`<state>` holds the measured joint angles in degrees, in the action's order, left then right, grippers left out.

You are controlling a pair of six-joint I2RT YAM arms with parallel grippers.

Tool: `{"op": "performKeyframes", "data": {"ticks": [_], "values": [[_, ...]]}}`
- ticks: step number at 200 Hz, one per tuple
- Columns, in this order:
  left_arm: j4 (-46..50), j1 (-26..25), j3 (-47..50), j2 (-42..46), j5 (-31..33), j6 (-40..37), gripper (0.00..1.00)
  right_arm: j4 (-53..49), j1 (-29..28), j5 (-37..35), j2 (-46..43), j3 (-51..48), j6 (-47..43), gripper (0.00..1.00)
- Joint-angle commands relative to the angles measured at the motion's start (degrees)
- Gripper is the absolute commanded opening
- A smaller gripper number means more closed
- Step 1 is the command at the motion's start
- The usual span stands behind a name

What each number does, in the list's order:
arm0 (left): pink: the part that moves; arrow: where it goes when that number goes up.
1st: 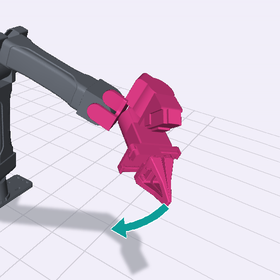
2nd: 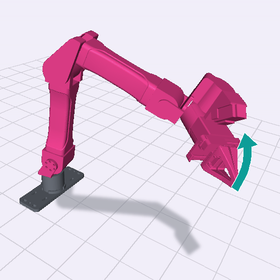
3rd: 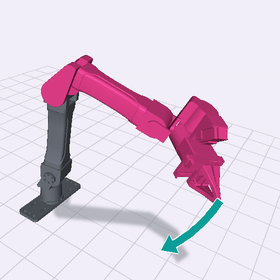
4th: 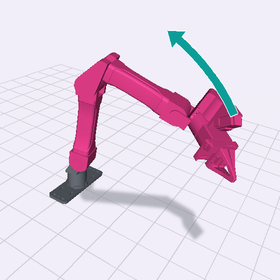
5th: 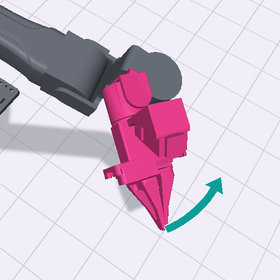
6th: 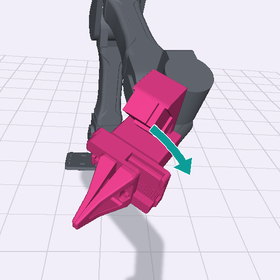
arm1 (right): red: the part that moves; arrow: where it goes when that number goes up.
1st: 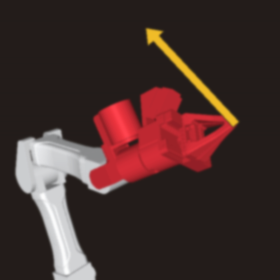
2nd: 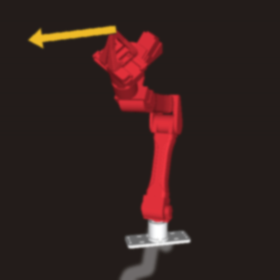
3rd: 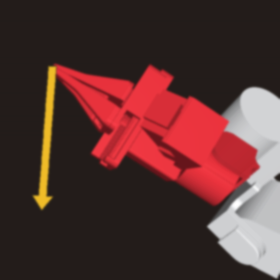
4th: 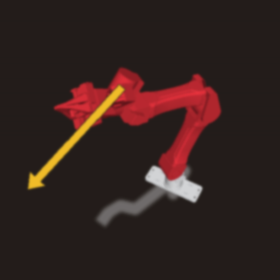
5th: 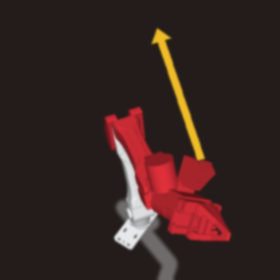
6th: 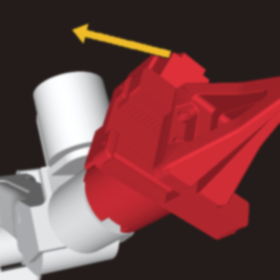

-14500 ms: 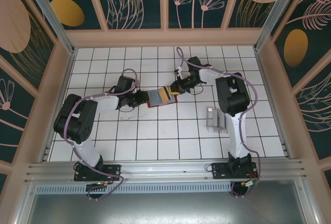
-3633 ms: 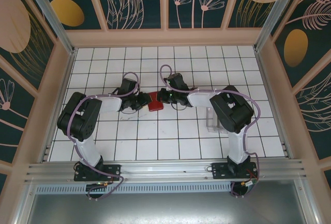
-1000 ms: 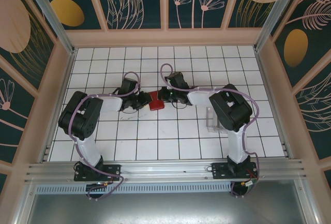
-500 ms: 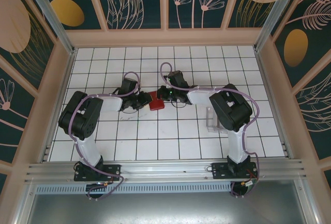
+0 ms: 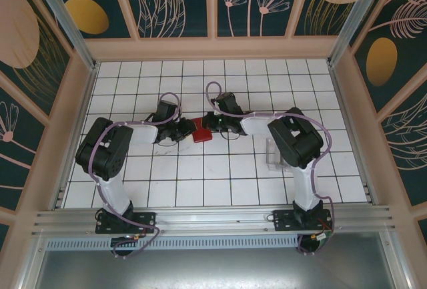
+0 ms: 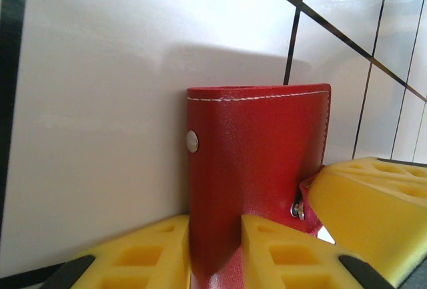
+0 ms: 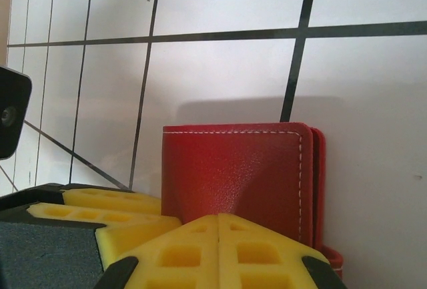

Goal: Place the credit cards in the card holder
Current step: Close the button on the card holder.

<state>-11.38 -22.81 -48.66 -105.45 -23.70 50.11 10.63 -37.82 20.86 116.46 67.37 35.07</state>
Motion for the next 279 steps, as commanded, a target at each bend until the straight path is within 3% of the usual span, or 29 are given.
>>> {"op": "performKeyframes", "data": {"ticks": [1, 52, 113, 180, 247, 279], "values": [[-0.26, -1.26, 1.64, -4.68, 1.08, 0.47, 0.26, 0.18, -0.20, 0.14, 1.58, -0.35, 0.44, 0.00], [-0.39, -1.27, 1.81, -4.40, 1.05, 0.52, 0.26, 0.57, -0.61, -1.05, 1.22, -2.30, -0.03, 0.00], [-1.37, -1.27, 2.69, -4.24, 1.06, 1.37, 0.26, 0.58, -3.16, -9.02, 0.35, -8.07, -5.06, 0.00], [-1.46, -1.18, 2.79, -3.78, 1.12, 1.53, 0.26, 15.03, -5.27, -13.79, -1.58, -20.36, -12.26, 0.00], [-2.37, -0.85, 4.09, -2.31, 0.21, 2.19, 0.26, 18.75, -9.18, -20.01, 1.47, -23.41, -21.39, 0.00], [-3.65, 1.75, 5.89, 0.62, -0.55, 2.82, 0.26, 20.87, -8.96, -22.27, 3.68, -25.58, -25.28, 0.00]]}}
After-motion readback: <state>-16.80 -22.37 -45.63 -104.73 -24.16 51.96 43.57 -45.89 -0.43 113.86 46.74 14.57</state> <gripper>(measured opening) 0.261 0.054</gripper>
